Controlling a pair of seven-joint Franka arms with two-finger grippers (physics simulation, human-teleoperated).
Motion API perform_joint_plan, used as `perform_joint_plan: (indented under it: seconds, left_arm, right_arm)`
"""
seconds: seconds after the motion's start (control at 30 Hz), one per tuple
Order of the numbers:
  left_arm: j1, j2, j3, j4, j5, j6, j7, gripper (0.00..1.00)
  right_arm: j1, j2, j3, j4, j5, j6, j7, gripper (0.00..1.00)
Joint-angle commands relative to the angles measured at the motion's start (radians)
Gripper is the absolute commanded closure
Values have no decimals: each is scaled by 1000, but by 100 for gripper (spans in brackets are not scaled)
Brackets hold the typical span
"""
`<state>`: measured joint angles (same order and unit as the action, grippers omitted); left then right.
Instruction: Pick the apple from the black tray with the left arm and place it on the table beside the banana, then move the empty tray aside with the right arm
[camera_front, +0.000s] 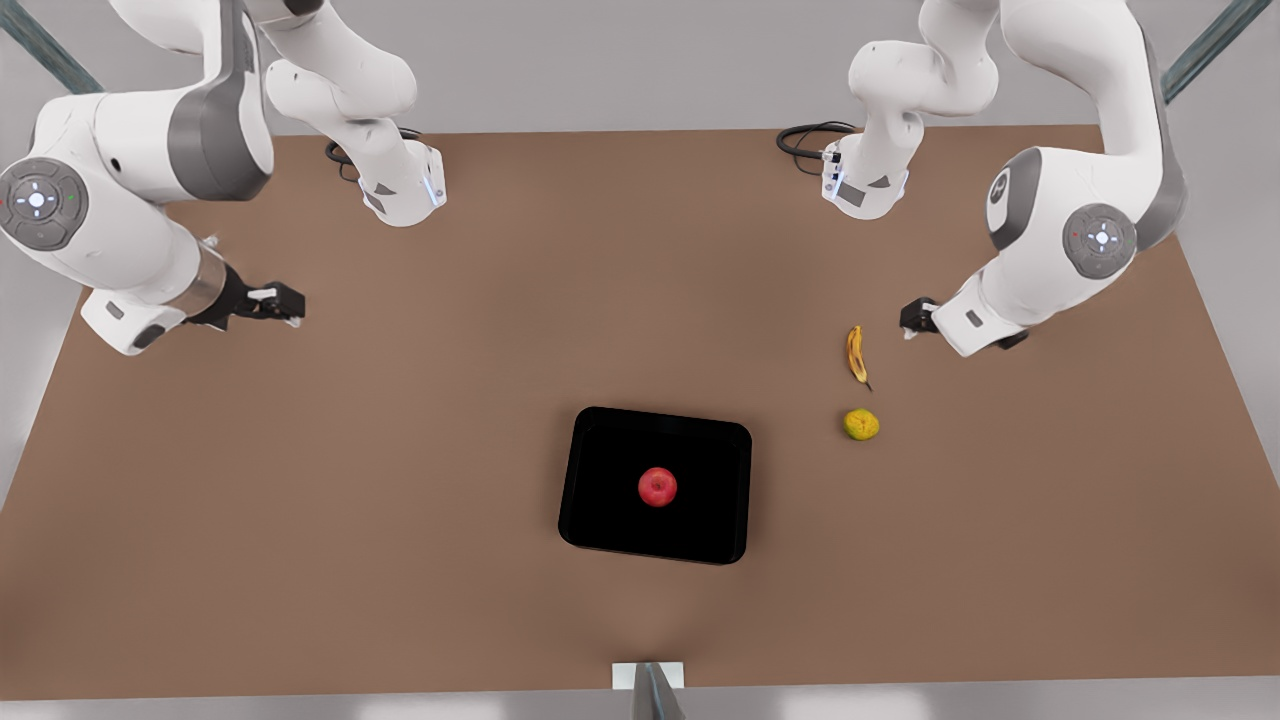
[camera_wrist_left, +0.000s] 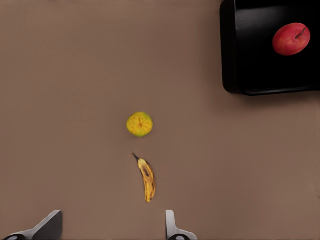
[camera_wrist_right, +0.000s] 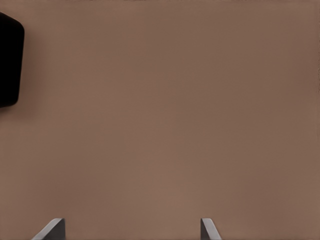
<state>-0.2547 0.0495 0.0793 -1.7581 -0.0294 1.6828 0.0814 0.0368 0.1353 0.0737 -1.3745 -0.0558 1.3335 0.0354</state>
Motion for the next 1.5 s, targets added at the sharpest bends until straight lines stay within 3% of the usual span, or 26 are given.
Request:
perform_joint_plan:
  seconds: [0.0, 0.07, 0.13, 0.27, 0.43, 0.63, 1.13, 1.47]
  left_arm:
    - [41, 0, 2, 11, -32, 86, 75, 0]
    - [-9, 87, -15, 138, -75, 86, 67, 0]
    - [-228, 341, -15, 439, -81, 89, -199, 0]
    - [-396, 533, -13, 540, -30, 258, -476, 0]
    - [-400, 624, -7, 542, 23, 406, -666, 0]
    - [-446, 701, -12, 572, -60, 347, -836, 0]
    - [-423, 946, 22, 802, -58, 498, -871, 0]
    - [-425, 1015, 17, 847, -60, 574, -899, 0]
  right_arm:
    - [3, 0, 0, -1, -27, 29, 37, 0]
    - [5, 0, 1, -1, -27, 29, 37, 0]
    - [5, 3, 0, -8, -27, 29, 37, 0]
    - [5, 6, 1, -21, -25, 29, 40, 0]
    - [6, 6, 1, -21, -25, 30, 40, 0]
    - [6, 6, 1, -23, -27, 35, 40, 0]
    - [0, 104, -2, -46, -73, 58, 38, 0]
    - [5, 90, 0, -64, -71, 105, 40, 1]
